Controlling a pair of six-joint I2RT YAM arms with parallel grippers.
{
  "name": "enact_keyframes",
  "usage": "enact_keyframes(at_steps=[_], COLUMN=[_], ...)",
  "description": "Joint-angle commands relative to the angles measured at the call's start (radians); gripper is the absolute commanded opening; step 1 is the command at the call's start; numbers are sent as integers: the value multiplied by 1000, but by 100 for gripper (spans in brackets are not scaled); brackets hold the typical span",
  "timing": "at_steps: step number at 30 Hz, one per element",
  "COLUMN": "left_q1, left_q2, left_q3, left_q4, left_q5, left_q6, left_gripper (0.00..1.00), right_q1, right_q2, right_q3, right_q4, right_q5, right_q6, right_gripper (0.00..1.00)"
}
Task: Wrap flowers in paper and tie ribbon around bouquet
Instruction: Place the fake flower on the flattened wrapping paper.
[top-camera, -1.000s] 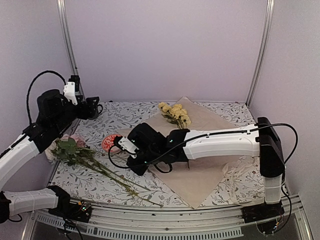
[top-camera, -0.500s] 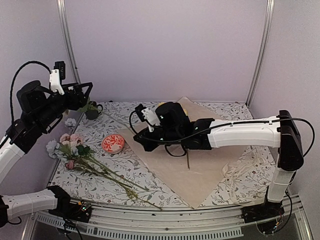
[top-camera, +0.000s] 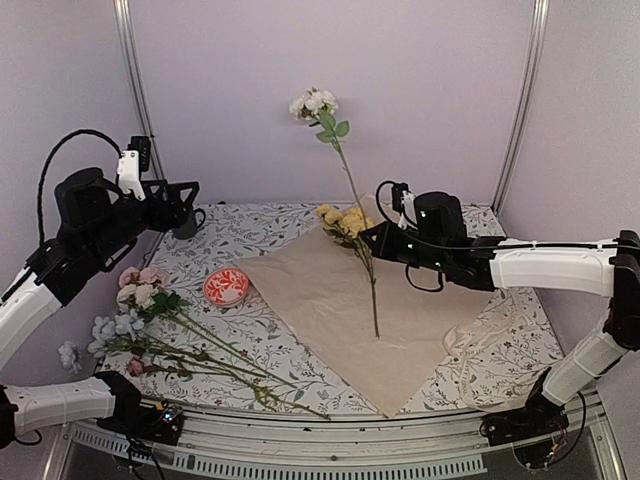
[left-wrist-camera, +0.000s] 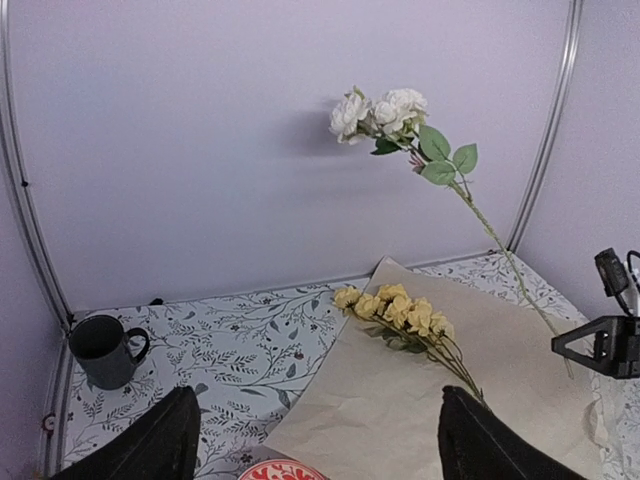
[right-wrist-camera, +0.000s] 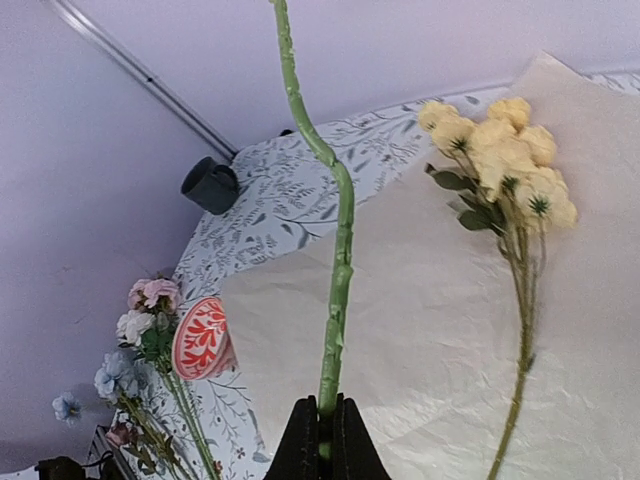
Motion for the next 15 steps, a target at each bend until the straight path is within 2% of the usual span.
enact_keyframes(at_steps=[1, 8, 15], left_q1=[-8, -4, 31], left_q2=[57, 166, 234], left_q3=[-41, -50, -85], left_q4=[30, 78, 96], left_q5=[15, 15, 43], left_q6=[33, 83, 81], left_gripper=[85, 88, 89], right_q1=[-58, -101, -108], right_q2=[-77, -65, 85], right_q3=[-127, -310, -297], right_q4=[-121, -185, -185], right_q5=[99, 61, -45], right_q6=[147, 191, 163], right_gripper=[0, 0, 0])
